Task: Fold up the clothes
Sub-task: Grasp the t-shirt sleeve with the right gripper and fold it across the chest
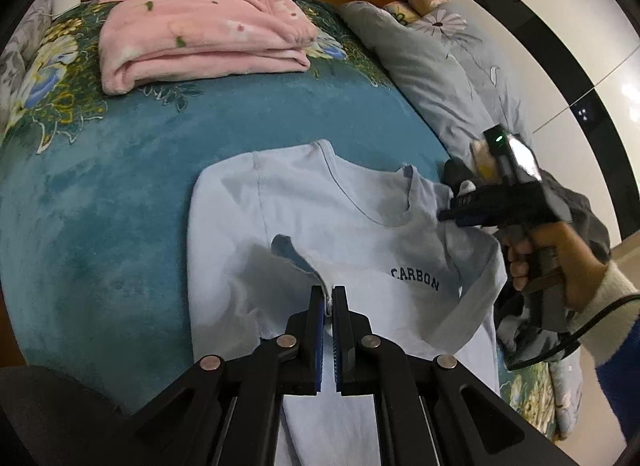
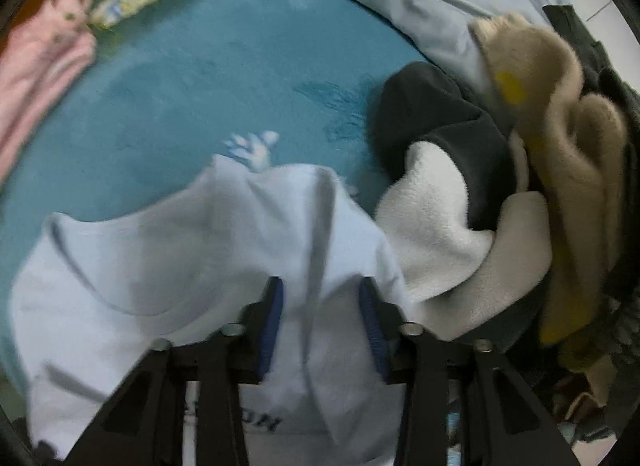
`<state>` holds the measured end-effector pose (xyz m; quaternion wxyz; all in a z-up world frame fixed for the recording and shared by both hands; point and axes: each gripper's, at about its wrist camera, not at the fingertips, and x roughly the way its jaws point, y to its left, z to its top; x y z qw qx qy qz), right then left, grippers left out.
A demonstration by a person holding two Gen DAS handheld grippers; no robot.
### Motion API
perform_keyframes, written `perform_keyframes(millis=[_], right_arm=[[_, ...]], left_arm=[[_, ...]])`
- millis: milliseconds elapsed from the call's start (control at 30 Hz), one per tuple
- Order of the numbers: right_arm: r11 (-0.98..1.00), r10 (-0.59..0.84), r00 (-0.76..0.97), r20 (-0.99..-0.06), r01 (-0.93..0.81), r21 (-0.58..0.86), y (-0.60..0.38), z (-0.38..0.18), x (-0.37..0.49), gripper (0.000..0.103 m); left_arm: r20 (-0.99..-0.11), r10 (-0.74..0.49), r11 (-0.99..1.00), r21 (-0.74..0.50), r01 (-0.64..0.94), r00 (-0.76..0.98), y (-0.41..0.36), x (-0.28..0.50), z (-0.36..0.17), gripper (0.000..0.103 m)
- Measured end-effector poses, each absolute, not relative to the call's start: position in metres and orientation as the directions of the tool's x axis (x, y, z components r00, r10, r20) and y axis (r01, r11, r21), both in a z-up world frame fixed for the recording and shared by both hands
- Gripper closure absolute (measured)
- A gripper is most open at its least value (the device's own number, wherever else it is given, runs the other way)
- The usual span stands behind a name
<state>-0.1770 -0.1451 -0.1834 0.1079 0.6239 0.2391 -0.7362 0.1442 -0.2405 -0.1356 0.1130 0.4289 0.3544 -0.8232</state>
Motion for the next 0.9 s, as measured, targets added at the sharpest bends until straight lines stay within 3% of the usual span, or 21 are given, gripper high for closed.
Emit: perform_keyframes(millis=[33,267,467,600,667,700,733,867,900], right_arm=[[-0.855,0.167,-0.209,-0.964,0.455,-0.247,-0.144,-0.183,-0.178,0.101],[-0.919,0.087,-0.344,-0.935,0.335,-0.208,-0.097,-0.112,-0.222,0.103],[-0.964,0.095,-0.329,-0.940,0.205,-0.169,-0.074,-0.106,-0.252,0.103],[-0.954,0.007,-0.256,-0.967,0.289,-0.083,-0.091,-0.120,-0.239,0.103],[-0.951,-0.040,-0.212,-0.976,0.307,-0.028,-0.101,-0.129,-0.233,0.084],[-0.952,-0.048,-0.203,-0.978,0.305,-0.017,-0.100,-0.133,-0.229,0.062],[-0.953,-0.055,-0.194,-0.979,0.303,-0.006,-0.100,-0.137,-0.225,0.058],[-0.955,-0.075,-0.157,-0.985,0.296,0.025,-0.095,-0.153,-0.214,0.058],[-0.956,-0.067,-0.157,-0.985,0.292,0.018,-0.094,-0.157,-0.213,0.067]], left_arm=[[-0.782,0.113,-0.720,-0.490,0.492,-0.613,-0.242,0.146,-0.134,0.099],[-0.781,0.025,-0.694,-0.462,0.552,-0.623,-0.254,0.150,-0.131,0.099],[-0.800,0.013,-0.645,-0.465,0.606,-0.599,-0.265,0.153,-0.144,0.099],[-0.806,0.026,-0.638,-0.469,0.611,-0.592,-0.265,0.153,-0.148,0.099],[-0.803,0.027,-0.640,-0.471,0.607,-0.595,-0.265,0.153,-0.148,0.099],[-0.802,0.028,-0.641,-0.472,0.605,-0.597,-0.265,0.153,-0.148,0.099],[-0.801,0.029,-0.638,-0.476,0.605,-0.598,-0.265,0.153,-0.148,0.099],[-0.805,0.028,-0.633,-0.473,0.613,-0.592,-0.267,0.152,-0.151,0.099],[-0.807,0.018,-0.639,-0.463,0.613,-0.590,-0.266,0.150,-0.150,0.099]])
